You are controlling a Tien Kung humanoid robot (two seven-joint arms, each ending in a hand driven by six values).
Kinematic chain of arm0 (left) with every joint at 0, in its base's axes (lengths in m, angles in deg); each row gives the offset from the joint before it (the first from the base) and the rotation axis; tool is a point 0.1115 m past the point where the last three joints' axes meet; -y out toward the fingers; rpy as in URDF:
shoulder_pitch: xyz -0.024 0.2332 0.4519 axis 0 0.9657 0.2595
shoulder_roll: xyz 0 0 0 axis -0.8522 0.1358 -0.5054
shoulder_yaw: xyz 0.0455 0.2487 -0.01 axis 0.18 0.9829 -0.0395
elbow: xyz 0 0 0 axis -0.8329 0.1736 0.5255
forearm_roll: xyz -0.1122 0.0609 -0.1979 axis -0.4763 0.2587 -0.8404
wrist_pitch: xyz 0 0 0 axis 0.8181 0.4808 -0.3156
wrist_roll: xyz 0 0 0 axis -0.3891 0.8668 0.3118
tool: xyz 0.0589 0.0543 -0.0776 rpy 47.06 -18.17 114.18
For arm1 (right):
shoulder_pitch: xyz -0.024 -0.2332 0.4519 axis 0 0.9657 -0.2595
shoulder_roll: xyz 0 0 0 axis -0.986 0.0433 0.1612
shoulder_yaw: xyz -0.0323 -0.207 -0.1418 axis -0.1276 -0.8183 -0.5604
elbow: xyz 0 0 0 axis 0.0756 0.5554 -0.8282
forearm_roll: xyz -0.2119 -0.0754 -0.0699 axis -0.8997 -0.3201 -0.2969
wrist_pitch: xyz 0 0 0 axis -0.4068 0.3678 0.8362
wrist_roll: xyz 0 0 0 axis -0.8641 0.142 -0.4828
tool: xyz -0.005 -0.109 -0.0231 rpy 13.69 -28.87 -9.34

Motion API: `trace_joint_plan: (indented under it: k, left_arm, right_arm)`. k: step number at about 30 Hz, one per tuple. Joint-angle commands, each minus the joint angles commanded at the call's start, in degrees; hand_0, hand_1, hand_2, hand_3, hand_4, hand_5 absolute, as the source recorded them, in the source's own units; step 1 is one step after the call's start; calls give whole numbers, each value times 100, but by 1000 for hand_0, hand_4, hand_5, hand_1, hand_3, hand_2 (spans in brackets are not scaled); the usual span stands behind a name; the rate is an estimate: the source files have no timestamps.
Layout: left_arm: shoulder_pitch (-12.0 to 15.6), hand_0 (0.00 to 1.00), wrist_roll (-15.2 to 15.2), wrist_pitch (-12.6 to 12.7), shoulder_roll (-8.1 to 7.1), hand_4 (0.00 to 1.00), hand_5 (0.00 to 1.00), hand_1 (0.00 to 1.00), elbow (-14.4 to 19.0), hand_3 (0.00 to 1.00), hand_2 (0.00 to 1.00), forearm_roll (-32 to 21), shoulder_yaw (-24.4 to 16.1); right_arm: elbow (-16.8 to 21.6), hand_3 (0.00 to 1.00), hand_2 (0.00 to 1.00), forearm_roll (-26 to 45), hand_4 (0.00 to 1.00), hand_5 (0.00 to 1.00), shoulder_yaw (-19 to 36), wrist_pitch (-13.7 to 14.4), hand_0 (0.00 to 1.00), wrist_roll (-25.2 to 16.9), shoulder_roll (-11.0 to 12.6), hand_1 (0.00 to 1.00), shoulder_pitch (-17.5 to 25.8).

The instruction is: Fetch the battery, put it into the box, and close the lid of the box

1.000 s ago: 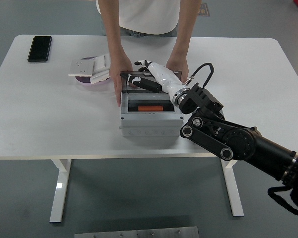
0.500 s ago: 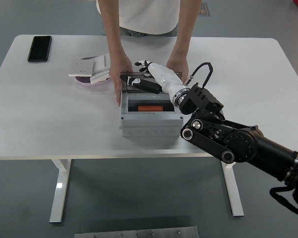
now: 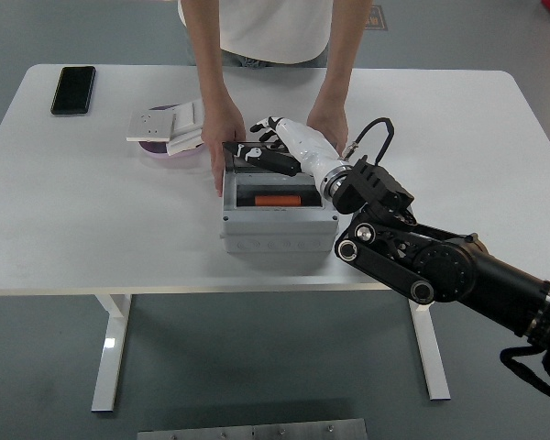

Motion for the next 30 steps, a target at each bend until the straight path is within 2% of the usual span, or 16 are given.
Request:
trace_joint_plan:
  k: [14, 15, 30]
  left_arm:
    - [-5, 616, 5, 12, 9, 323, 2, 741, 2, 496, 588, -10, -1]
    - [-5, 617, 4, 14, 8, 326, 2, 740, 2, 495, 588, -11, -1]
    - [43, 617, -8, 23, 15, 329, 2, 740, 1, 495, 587, -51, 21]
  right_arm:
    - [88, 781, 689, -33, 982, 998, -47, -24, 629, 92, 31, 653, 60]
    - [96, 770, 640, -42, 980, 998, -51, -30, 625, 101, 35, 642, 66]
    - [221, 747, 638, -229, 977, 998, -125, -131, 615, 265, 42, 633, 162]
